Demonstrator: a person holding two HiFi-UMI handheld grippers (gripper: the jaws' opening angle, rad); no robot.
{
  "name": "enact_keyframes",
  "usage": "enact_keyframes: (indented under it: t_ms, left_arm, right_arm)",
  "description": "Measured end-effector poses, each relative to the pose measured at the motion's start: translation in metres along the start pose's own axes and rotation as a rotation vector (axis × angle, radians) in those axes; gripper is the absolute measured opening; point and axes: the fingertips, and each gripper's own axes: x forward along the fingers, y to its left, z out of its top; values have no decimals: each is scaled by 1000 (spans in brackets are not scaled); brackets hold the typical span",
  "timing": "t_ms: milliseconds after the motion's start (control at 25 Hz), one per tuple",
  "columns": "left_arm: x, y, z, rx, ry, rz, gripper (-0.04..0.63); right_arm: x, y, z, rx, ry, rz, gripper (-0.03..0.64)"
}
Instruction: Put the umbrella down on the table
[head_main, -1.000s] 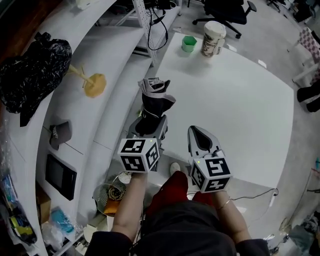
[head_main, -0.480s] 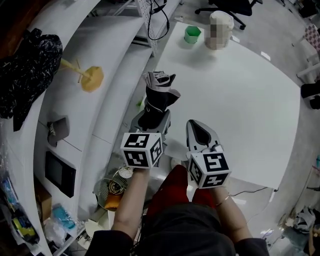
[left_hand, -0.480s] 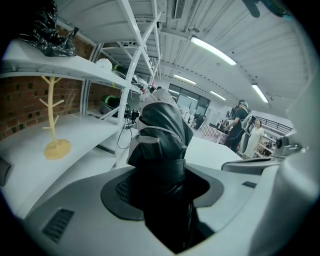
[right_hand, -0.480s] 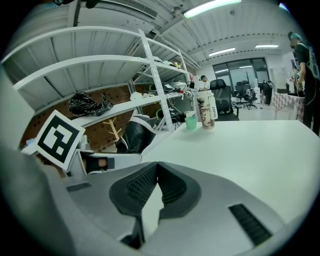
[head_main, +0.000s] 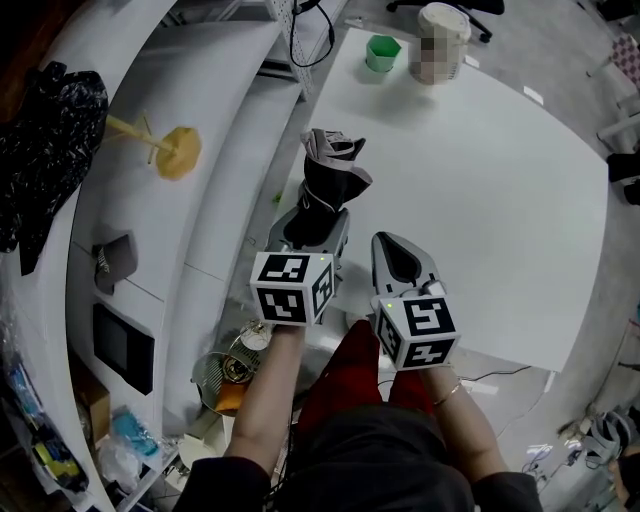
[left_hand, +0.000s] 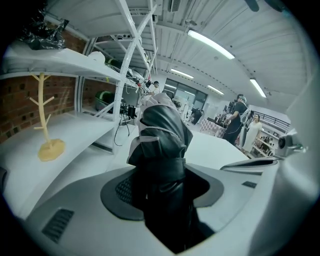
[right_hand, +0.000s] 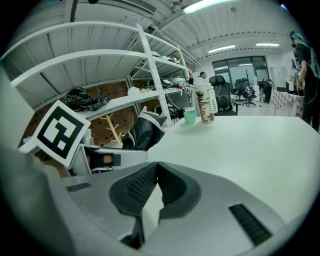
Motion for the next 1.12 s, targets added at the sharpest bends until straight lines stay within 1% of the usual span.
enact_keyframes:
  t_ms: [240,520,880,1120]
  left_arm:
    - [15,2,0,18,33,2,227]
    - [31,2,-7,38,102,5,230]
    - [42,5,-8,21,156,9,235]
    - [47,9,-12,-12,190,24,238]
  right_arm:
    - [8,-4,-3,3,16,-3,18]
    - [15,-11,-4,12,31,-15,18]
    - [19,-13,-8,18,45,-17,18]
    - [20,-11,-10,17,47,-14,18]
